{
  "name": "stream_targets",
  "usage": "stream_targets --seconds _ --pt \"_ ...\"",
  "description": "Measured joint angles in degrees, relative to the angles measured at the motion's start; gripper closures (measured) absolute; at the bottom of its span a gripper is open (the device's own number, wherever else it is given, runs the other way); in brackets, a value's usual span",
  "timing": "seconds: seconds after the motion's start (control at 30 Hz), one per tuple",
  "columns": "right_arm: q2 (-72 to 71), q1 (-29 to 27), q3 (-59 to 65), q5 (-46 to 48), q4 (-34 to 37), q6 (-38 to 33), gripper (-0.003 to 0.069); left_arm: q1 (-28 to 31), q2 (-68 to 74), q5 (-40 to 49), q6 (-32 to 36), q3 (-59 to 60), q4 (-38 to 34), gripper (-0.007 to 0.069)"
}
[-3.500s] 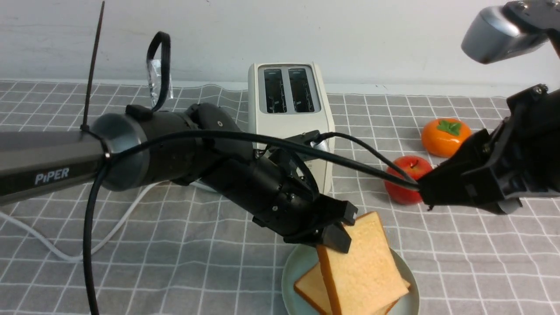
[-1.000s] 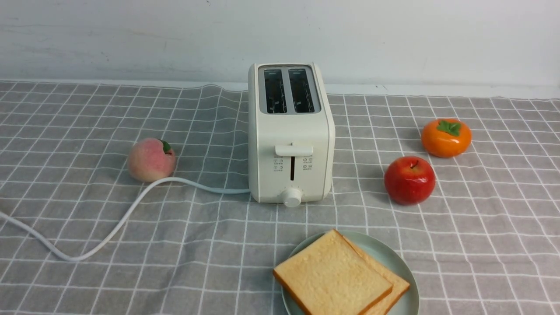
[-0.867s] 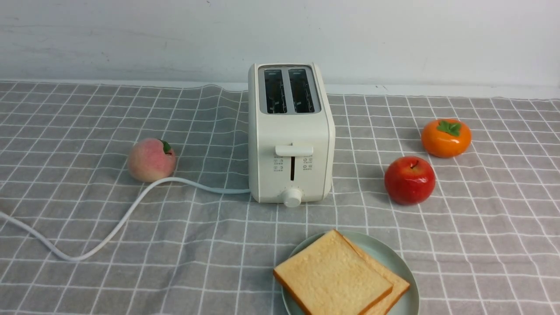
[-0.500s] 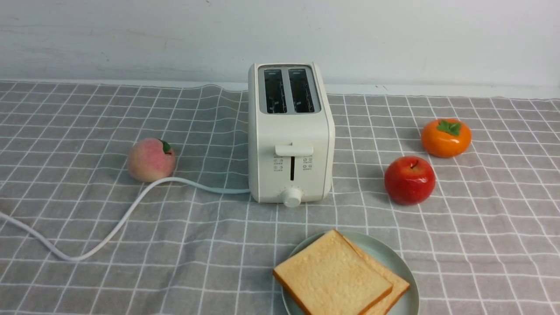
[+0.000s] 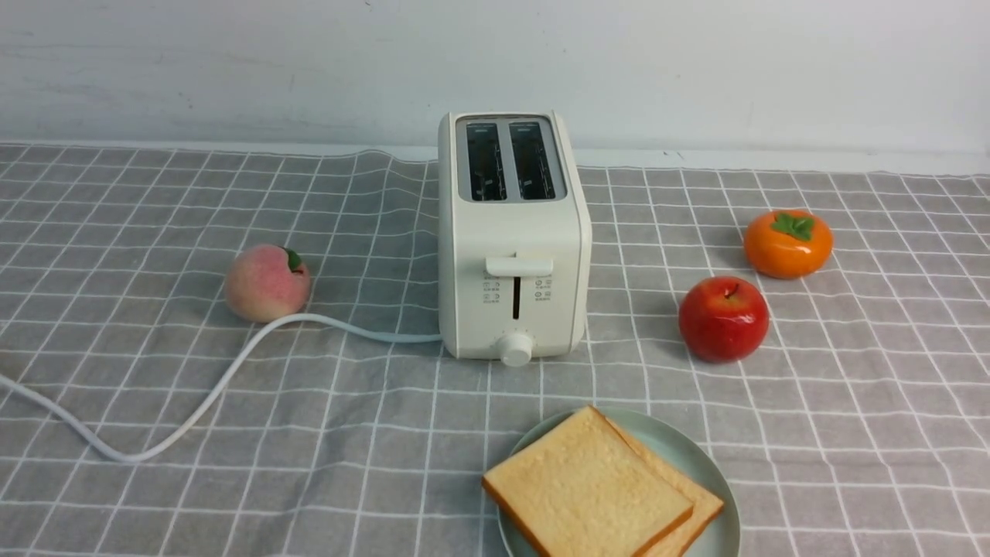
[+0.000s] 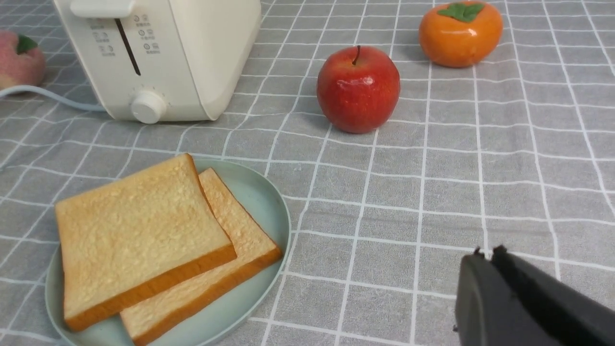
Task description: Take toasted bread from bread machine on grey coffee table place on plate.
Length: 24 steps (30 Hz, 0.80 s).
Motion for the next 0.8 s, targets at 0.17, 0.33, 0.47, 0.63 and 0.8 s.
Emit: stream_targets --seconds 0.17,0.33,0.47,0.63,0.8 --pt "0.0 0.0 0.0 0.0 0.0 0.0 0.0626 0.3 0.0 0.0 0.7 0.0 -0.3 0.0624" --pt "0.0 0.0 0.0 0.0 0.0 0.0 0.0618 2.4 0.0 -0.1 0.8 0.0 -0.3 0.0624" --pt "0.0 0.0 0.0 0.0 0.0 0.0 0.0613 4.6 0.0 -0.1 0.8 0.0 -0.3 0.0623" --pt "0.0 0.0 0.0 0.0 0.0 0.0 0.0604 6.4 0.0 -0.1 0.8 0.0 -0.3 0.0622" --pt "0.0 0.0 0.0 0.0 0.0 0.0 0.0597 6.5 0.0 -0.1 0.8 0.0 -0.4 0.0617"
